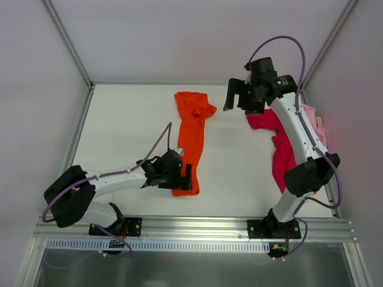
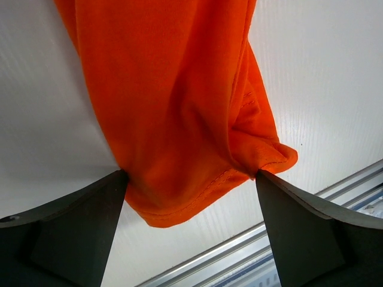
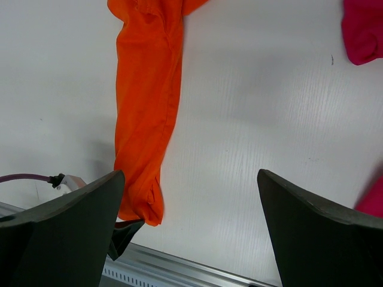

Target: Fold and stack the t-shirts

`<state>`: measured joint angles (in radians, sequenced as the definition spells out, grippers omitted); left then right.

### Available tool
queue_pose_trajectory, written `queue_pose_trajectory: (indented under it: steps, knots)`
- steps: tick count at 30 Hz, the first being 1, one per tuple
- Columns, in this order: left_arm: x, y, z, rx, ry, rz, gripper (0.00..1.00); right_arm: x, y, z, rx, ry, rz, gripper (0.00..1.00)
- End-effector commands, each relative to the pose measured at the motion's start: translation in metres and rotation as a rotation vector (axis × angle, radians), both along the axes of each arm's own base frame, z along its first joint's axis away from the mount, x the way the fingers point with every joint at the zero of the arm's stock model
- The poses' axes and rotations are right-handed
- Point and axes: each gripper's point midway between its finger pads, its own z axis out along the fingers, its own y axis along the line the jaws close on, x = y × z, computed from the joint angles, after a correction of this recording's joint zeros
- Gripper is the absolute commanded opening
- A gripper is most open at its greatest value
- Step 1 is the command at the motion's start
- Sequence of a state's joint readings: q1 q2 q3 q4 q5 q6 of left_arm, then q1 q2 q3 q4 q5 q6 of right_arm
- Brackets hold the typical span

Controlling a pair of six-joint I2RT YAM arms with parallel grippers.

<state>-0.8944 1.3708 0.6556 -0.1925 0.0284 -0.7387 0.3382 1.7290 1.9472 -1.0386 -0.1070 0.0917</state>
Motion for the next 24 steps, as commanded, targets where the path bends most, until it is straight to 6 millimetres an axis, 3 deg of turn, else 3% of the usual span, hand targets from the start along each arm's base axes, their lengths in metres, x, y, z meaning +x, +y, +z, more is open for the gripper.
queue_pose_trajectory:
  steps: [1,4,5,7,8,12,15,16,18,24]
  knots:
    - [0.001,-0.003,0.000,-0.038,0.015,0.019,0.91,-0.001,-0.005,0.012,-0.027,-0.035,0.008,1.00]
    - [0.000,-0.002,-0.003,-0.034,0.024,0.022,0.83,0.001,-0.005,0.012,-0.032,-0.035,0.008,1.00]
    - [0.000,-0.001,-0.004,-0.031,0.028,0.025,0.74,0.001,-0.005,0.016,-0.031,-0.044,0.008,1.00]
    - [-0.001,0.000,-0.008,-0.019,0.037,0.027,0.67,0.002,-0.006,0.018,-0.034,-0.052,0.006,1.00]
    - [-0.001,0.000,-0.009,-0.018,0.043,0.026,0.58,0.003,-0.007,0.021,-0.033,-0.060,0.003,1.00]
    - [-0.002,0.002,-0.012,-0.008,0.056,0.028,0.45,0.005,-0.011,0.026,-0.032,-0.071,-0.008,1.00]
    - [0.000,0.003,-0.009,-0.004,0.044,0.035,0.26,0.006,-0.015,0.032,-0.029,-0.081,-0.017,1.00]
    - [0.002,0.003,-0.006,-0.002,0.034,0.037,0.12,0.007,-0.016,0.033,-0.029,-0.084,-0.019,1.00]
    - [0.005,0.007,0.002,0.005,0.008,0.050,0.02,0.006,-0.016,0.031,-0.031,-0.078,-0.017,1.00]
    - [0.024,0.004,0.047,-0.011,-0.099,0.049,0.00,0.004,-0.013,0.014,-0.018,-0.044,-0.014,1.00]
